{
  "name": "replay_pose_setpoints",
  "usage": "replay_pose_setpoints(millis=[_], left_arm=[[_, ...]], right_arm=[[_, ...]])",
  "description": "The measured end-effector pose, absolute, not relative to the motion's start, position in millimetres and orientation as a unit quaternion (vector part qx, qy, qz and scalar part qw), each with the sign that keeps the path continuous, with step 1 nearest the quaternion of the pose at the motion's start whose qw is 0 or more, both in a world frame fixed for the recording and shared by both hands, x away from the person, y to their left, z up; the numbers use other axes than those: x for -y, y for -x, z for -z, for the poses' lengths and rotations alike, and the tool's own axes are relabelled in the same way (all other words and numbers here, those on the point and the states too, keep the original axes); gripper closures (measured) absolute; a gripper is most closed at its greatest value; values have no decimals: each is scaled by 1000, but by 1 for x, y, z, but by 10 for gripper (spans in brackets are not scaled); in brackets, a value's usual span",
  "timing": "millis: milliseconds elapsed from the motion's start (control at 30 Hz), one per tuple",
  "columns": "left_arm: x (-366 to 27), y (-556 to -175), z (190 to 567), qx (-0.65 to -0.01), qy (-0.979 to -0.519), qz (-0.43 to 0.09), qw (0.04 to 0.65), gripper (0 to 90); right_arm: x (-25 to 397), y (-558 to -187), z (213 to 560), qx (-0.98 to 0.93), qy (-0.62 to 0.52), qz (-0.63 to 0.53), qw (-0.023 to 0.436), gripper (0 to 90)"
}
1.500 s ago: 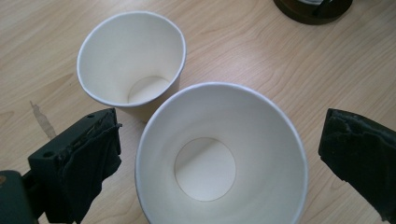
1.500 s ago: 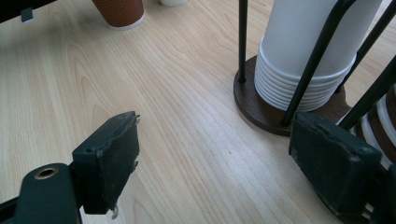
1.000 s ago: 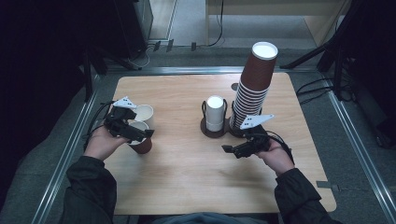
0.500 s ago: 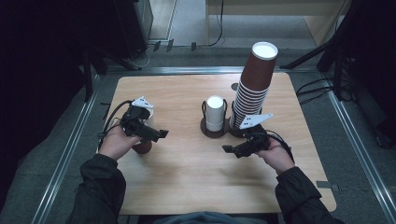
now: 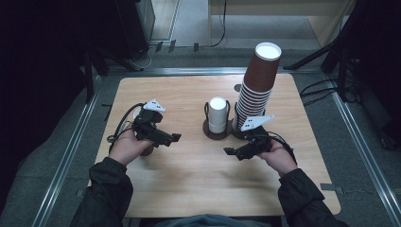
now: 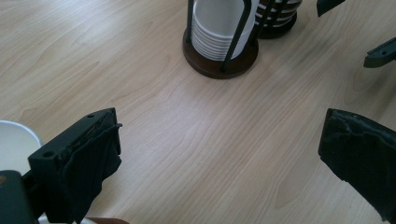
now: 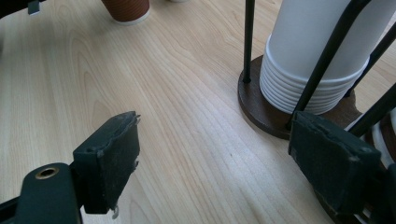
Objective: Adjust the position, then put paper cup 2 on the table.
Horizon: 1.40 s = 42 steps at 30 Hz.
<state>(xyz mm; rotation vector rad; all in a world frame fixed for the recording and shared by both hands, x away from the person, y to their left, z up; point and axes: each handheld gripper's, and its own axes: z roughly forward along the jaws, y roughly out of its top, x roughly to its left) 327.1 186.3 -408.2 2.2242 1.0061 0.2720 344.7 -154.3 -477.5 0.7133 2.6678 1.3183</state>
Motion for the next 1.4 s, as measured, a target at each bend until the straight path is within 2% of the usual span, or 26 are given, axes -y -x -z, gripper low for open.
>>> replay_pose_setpoints(millis=[733,1100,1400], left_arm=[[-145,-323,425,-336,-883,-87,316,0],[-112,-318,444,-312,-897,-77,304,0],[-102,-317,458,-309,-900,-72,297,0]], right_arm=[[156,-343,477,-869,-237,-432,43,167],[157,-343,476,-869,-238,-432,44,167],[155,-342,476,-870,-235,-431,46,167]])
